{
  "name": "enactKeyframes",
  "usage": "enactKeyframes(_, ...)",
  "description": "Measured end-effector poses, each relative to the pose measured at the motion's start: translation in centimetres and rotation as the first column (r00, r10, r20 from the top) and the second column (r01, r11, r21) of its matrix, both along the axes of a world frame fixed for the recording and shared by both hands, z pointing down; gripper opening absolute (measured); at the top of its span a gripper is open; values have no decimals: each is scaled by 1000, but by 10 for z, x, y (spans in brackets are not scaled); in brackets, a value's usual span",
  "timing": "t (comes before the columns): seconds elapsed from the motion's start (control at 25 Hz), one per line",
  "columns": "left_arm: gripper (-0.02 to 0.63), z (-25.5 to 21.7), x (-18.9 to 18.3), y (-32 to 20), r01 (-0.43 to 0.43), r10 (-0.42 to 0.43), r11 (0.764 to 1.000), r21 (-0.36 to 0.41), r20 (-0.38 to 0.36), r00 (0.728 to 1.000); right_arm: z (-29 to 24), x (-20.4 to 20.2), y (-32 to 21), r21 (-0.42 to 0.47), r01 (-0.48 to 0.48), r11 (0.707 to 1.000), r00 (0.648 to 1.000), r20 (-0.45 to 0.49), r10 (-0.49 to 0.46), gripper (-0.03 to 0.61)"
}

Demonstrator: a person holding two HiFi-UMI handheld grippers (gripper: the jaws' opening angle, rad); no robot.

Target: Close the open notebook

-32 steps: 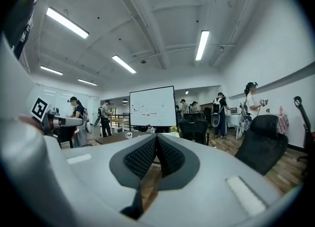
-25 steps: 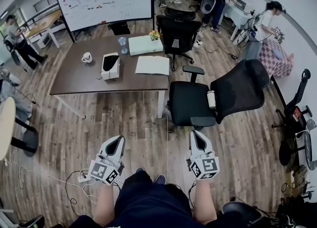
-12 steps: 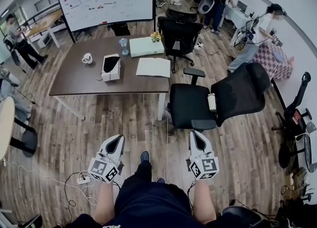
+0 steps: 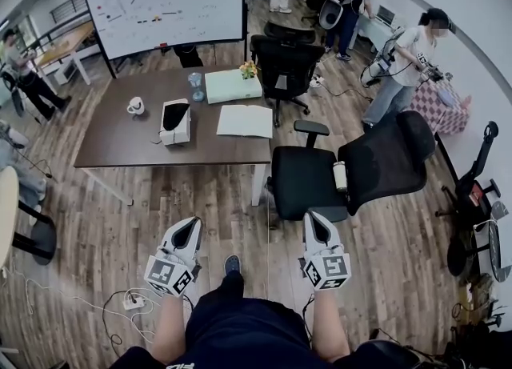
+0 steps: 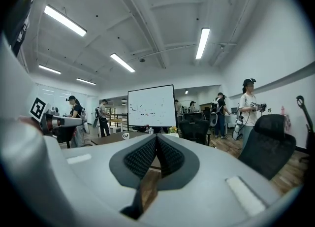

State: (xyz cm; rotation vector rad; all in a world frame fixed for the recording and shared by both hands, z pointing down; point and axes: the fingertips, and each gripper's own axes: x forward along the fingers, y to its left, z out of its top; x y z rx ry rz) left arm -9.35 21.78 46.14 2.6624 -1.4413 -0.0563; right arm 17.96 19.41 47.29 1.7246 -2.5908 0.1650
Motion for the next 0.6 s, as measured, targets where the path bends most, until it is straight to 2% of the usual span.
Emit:
enactKeyframes(0.24,-5,-4,-10,-24,20,-20,1000,0,-60,998,-4,-7,-29,-4,17,1000,999,-27,-17,9)
enactKeyframes(0.6,-5,0,-25,-57,76,-76,997,-15,-47,996,-1,-13,-62,-25,24,999,999,-46,-25,8)
